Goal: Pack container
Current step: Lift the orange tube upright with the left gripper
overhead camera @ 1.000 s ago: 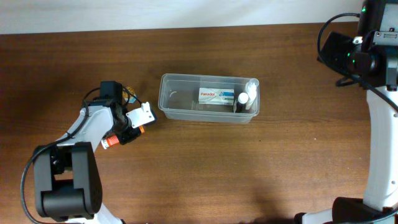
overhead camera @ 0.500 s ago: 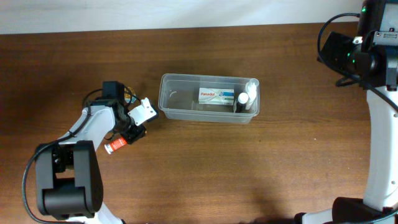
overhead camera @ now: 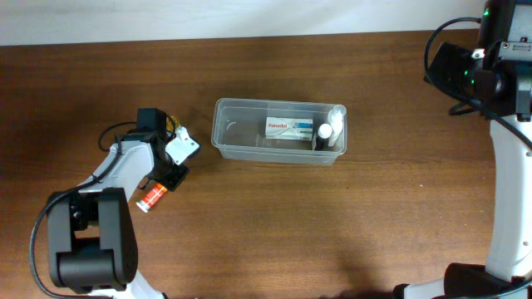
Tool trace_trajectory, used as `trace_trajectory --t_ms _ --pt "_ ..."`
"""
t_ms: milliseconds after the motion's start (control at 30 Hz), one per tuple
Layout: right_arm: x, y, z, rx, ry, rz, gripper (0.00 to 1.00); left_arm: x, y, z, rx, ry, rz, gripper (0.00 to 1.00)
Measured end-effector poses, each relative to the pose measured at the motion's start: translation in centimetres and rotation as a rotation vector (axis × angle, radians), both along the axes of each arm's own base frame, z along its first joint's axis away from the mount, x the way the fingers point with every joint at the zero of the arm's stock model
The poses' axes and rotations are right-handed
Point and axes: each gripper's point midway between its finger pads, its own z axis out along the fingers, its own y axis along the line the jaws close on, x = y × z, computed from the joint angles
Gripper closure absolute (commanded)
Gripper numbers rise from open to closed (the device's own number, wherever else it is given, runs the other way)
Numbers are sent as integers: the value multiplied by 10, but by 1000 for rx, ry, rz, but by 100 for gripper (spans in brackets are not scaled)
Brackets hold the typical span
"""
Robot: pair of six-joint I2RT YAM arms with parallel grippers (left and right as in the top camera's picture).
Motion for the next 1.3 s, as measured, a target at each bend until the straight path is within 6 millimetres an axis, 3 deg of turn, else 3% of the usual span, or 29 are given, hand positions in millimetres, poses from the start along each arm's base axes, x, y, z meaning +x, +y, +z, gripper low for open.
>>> trace_trajectory --t_ms 167,267,333,500,700,767,800,1200,1300 --pt "0 0 0 0 0 0 2 8 3 1 -9 -33 163 64" --pt "0 0 0 0 0 0 2 13 3 2 -27 -55 247 37" --pt "0 0 0 0 0 0 2 14 0 2 -51 -59 285 28" --pt "0 0 0 0 0 0 2 14 -11 3 -122 -47 323 33" --pt "0 0 0 0 0 0 2 10 -16 2 -150 -24 333 31" --pt "0 0 0 0 0 -1 2 1 -16 1 -144 12 328 5" --pt "0 0 0 0 0 0 2 -4 -16 0 -137 30 322 1" --pt "0 0 0 0 0 0 2 -27 0 -3 -33 108 312 2" --pt "0 0 0 0 0 0 2 -28 4 -3 -19 109 321 30"
